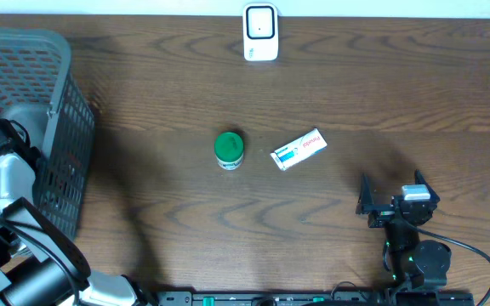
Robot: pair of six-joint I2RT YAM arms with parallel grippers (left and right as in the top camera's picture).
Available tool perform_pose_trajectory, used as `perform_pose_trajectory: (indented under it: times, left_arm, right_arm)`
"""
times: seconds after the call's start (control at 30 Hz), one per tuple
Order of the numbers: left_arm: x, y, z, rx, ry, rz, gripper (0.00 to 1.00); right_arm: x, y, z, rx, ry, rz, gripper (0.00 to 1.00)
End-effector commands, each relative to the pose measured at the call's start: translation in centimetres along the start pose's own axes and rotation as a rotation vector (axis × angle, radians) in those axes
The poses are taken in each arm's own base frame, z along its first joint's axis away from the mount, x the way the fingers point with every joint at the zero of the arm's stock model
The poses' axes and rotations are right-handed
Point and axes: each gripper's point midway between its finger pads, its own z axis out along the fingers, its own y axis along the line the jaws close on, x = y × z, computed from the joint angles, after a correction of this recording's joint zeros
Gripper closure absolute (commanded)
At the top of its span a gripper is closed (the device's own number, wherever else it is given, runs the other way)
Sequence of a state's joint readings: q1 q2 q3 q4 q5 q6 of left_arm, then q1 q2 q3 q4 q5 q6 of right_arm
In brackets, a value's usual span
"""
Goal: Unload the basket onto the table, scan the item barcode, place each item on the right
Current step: 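Reach the left gripper into the basket and grasp the red TOP bar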
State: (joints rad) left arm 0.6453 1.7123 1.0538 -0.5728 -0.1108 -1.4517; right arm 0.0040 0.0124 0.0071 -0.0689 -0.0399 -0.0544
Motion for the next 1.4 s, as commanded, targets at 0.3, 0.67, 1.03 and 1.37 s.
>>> perform_pose_trajectory:
  times: [0.3, 0.67, 1.03, 1.37]
  left_arm:
    - [0.6, 3.4, 4.1, -0.155, 0.003, 0.040, 0.59]
    - [0.4, -3.5, -3.6, 0.160, 0.164, 0.085, 0.67]
    - [-5.0, -7.0, -19.9, 0.682, 0.043, 0.083, 0.53]
    - [-6.5, -3.6, -13.1, 0.373, -0.058, 0.075, 0.08]
  right_arm:
    - [0.0, 0.2, 0.0, -0.005, 0.000, 0.015, 0.01]
    - [0.0, 0.2, 0.0, -0.005, 0.000, 0.015, 0.01]
    - [0.0, 0.2, 0.0, -0.005, 0.000, 0.015, 0.01]
    - [0.0, 0.2, 0.0, -0.005, 0.000, 0.015, 0.01]
